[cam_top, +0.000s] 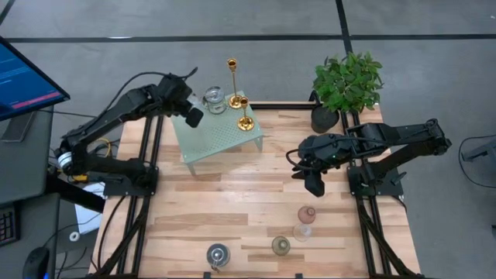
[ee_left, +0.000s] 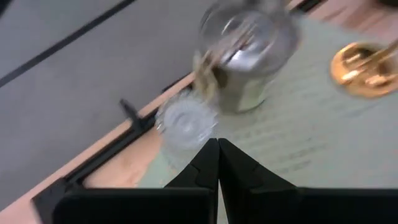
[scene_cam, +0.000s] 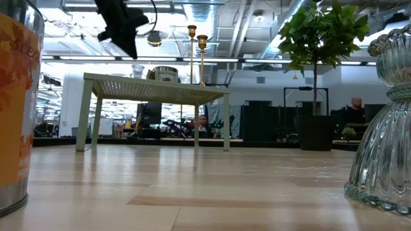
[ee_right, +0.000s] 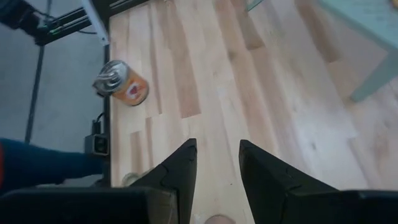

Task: Pick & Place candle stick holders
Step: Put the orange scented candle on the shelf

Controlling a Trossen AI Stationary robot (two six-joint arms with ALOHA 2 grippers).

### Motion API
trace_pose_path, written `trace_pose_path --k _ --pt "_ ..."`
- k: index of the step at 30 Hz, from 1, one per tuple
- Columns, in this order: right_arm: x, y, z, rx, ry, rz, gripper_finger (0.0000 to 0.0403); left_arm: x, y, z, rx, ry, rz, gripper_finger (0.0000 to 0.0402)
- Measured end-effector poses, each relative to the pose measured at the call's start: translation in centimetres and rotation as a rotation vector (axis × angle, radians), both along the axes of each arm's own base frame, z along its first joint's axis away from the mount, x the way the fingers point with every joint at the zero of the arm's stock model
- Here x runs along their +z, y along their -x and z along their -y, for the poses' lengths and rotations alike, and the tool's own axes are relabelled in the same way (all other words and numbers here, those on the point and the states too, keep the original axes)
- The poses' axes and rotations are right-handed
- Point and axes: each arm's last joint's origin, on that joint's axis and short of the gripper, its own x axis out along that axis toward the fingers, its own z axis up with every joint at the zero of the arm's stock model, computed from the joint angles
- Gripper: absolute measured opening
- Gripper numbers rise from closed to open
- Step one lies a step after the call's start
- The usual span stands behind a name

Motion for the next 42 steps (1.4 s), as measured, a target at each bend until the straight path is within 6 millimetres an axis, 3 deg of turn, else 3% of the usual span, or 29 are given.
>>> trace_pose_path --k 7,12,15,19,25,28,34,38,42 --pt "-0.6 0.7 -0.1 0.064 -0.046 -0.102 0.0111 4.5 1.8 2.4 -0.130 0.014 0.288 0.0006" --pt "-1.9 2.7 -0.4 0.086 0.019 -0.350 0.0099 7.3 3.7 4.8 -0.301 0.057 0.539 0.0007" --pt "-2.4 4.1 -0.7 0.072 0.090 -0.474 0.0081 8.2 4.9 6.0 -0.366 0.087 0.642 0.0005" --pt "-2.4 4.6 -1.5 0.050 0.142 -0.482 0.0069 8.6 6.6 7.3 -0.396 0.088 0.706 0.0004" --pt "-2.9 4.6 -3.1 0.025 0.116 -0.509 0.0113 8.8 8.1 8.1 -0.404 0.063 0.739 0.0003" --pt "-3.3 4.2 -3.9 0.026 0.113 -0.521 0.0157 8.1 7.5 8.2 -0.431 0.121 0.718 0.0003" --pt "-3.9 2.6 -6.8 0.117 0.089 -0.415 0.0227 5.0 3.6 8.3 -0.548 0.334 0.598 0.0002" --pt "-4.8 1.4 -9.4 0.241 0.117 -0.358 0.0235 3.6 1.0 8.9 -0.587 0.383 0.501 0.0002" --pt "-6.4 0.4 -11.5 0.362 0.177 -0.364 0.0235 3.9 0.2 9.6 -0.656 0.363 0.508 0.0002"
